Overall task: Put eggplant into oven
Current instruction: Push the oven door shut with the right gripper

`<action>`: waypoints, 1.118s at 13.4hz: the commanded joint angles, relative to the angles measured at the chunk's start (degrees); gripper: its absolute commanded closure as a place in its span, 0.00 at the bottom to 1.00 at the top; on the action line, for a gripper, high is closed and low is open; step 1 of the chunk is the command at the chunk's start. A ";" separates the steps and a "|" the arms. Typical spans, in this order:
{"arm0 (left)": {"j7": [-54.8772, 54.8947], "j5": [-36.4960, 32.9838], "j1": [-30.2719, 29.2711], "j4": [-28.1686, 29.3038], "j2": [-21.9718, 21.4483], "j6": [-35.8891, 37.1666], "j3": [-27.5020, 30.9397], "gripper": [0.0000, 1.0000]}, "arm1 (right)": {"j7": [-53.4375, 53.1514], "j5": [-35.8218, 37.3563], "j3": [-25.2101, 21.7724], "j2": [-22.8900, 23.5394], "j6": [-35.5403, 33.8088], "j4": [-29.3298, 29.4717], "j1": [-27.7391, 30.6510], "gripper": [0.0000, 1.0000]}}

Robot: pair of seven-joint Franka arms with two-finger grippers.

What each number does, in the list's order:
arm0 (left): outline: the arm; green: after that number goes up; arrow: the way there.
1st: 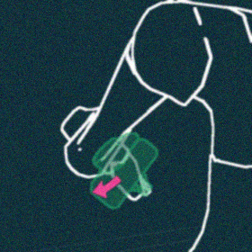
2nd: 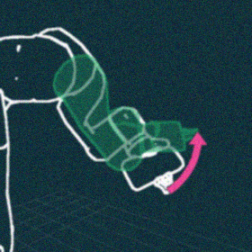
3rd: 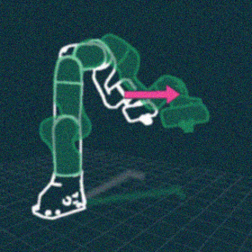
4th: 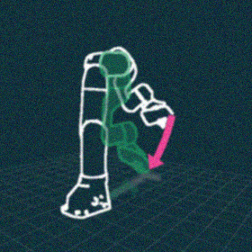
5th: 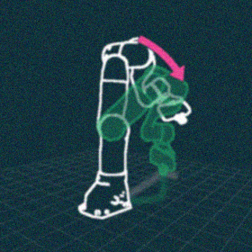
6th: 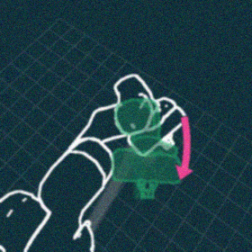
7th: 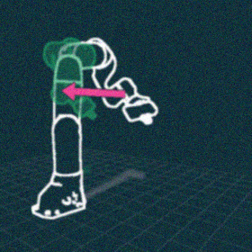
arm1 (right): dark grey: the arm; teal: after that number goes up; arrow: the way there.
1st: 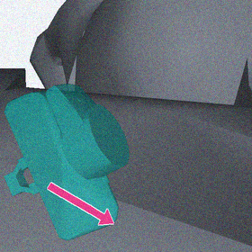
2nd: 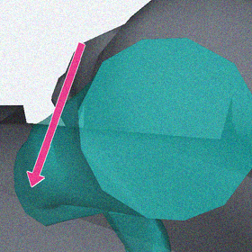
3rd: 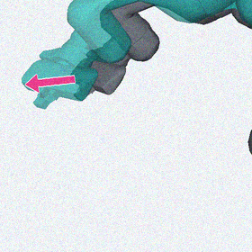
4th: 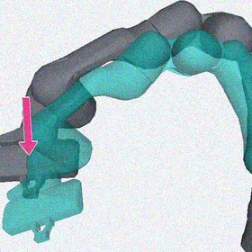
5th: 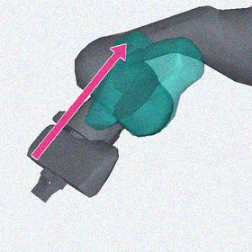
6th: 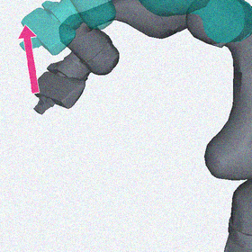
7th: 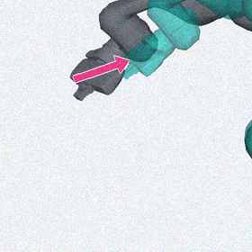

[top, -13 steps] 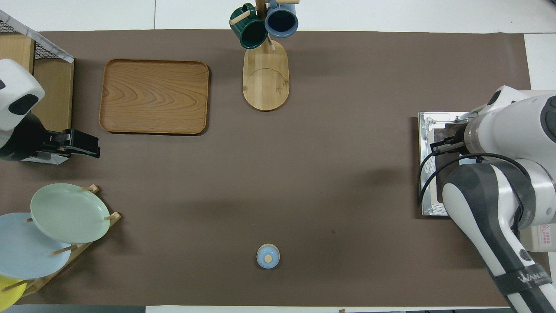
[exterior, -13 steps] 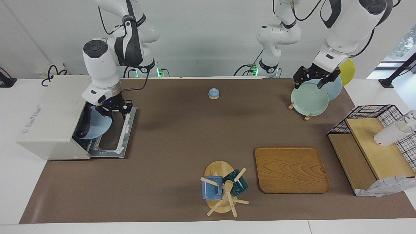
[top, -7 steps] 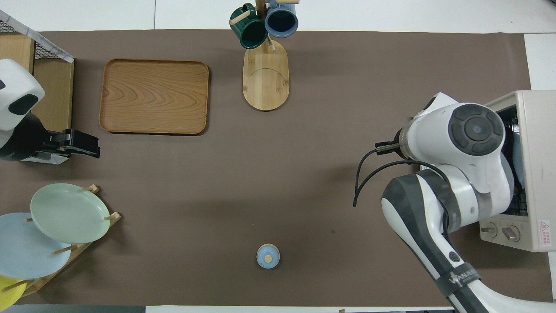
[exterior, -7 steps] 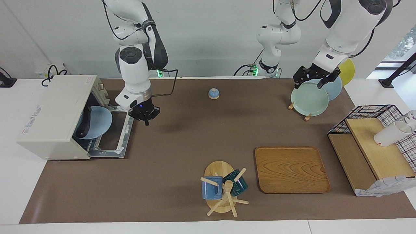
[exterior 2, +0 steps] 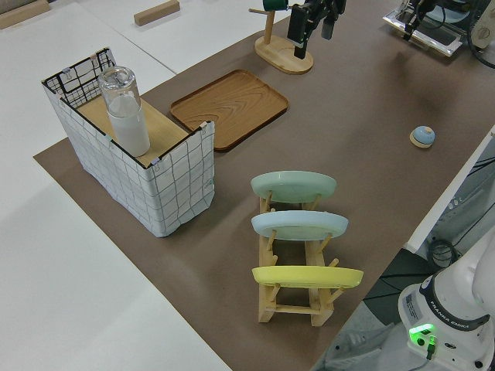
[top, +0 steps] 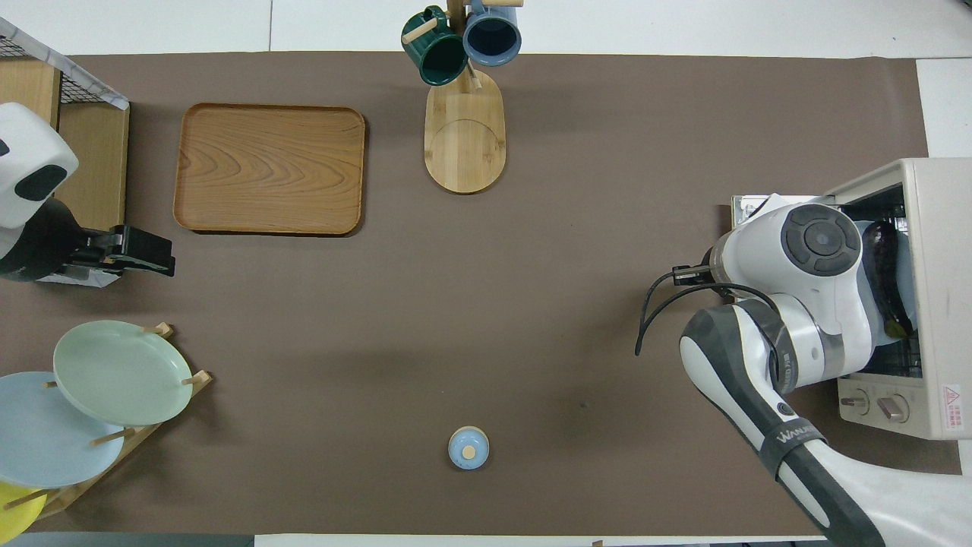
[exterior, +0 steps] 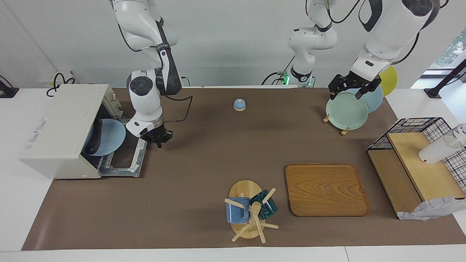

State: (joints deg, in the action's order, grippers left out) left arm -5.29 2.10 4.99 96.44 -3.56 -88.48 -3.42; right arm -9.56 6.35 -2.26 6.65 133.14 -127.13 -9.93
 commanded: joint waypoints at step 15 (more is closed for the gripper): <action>-0.07 -0.87 -0.60 0.33 -0.75 -0.11 -0.54 0.00 | 13.48 15.19 -0.12 -1.19 -14.91 10.75 6.31 1.00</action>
State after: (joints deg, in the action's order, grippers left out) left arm -5.29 2.10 4.99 96.44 -3.56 -88.48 -3.42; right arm -3.23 18.16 -1.28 6.27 121.11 -121.34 -7.69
